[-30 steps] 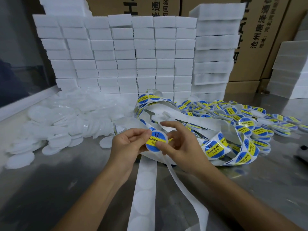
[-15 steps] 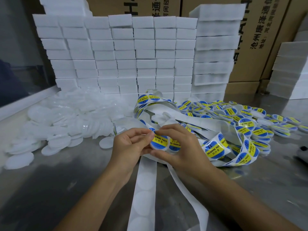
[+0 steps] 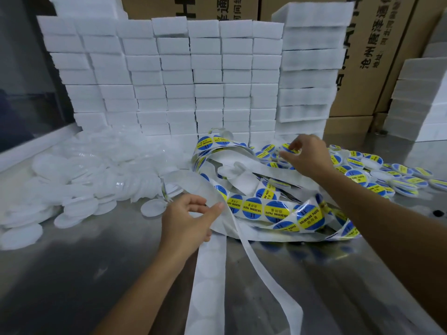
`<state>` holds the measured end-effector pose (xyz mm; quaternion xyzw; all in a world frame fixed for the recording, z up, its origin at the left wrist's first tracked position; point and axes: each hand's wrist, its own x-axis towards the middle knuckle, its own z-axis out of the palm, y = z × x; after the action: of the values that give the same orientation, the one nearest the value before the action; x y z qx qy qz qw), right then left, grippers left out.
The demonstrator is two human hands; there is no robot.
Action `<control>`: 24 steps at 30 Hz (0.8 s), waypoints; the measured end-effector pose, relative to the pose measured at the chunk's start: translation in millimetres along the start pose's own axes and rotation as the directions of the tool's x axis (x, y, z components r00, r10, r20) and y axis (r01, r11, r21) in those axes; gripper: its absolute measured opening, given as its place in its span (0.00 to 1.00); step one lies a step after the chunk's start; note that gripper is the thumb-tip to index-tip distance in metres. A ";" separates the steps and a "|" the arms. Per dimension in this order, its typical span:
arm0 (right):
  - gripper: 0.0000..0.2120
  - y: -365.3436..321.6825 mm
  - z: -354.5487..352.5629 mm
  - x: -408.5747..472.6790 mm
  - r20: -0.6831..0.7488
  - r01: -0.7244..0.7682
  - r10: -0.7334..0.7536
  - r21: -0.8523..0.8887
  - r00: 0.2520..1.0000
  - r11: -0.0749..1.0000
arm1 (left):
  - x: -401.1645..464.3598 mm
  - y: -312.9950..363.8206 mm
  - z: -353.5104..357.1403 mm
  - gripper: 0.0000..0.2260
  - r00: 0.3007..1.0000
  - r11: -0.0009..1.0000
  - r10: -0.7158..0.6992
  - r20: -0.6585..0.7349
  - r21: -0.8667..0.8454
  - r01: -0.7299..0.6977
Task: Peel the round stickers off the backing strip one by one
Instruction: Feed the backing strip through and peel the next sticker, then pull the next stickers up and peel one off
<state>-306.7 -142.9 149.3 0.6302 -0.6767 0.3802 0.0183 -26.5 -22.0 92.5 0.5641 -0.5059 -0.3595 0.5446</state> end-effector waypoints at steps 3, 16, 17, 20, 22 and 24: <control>0.13 11.6 11.3 10.7 0.078 -0.069 0.077 -0.093 0.994 0.993 | -1.3 -1.5 3.0 0.15 0.999 0.999 -0.014 0.039 0.037 0.012; 0.09 -67.1 16.4 -41.2 -0.043 0.178 -0.174 0.131 0.984 0.975 | -7.2 1.1 8.8 0.18 0.981 0.998 -0.065 0.180 -0.005 0.068; 0.09 -78.5 16.2 -56.3 -0.033 0.224 -0.222 0.191 0.975 0.956 | -7.6 1.5 8.9 0.19 0.979 0.996 -0.075 0.191 -0.034 0.083; 0.10 -103.0 22.1 -97.4 0.142 0.289 -0.324 0.223 0.935 0.931 | -8.8 2.8 8.5 0.20 0.972 0.989 -0.093 0.217 -0.095 0.115; 0.09 -110.1 30.2 -113.4 0.313 0.306 -0.345 0.170 0.885 0.937 | -8.5 3.5 8.5 0.20 0.967 0.979 -0.107 0.231 -0.146 0.143; 0.09 -110.4 36.2 -123.6 0.416 0.297 -0.364 0.219 0.834 0.930 | -6.0 4.6 6.5 0.20 0.960 0.953 -0.136 0.245 -0.233 0.195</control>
<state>-169.3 -49.4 115.6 0.8079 -0.5136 0.2635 -0.1188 -34.9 -17.4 95.2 0.4854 -0.4648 -0.5279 0.5193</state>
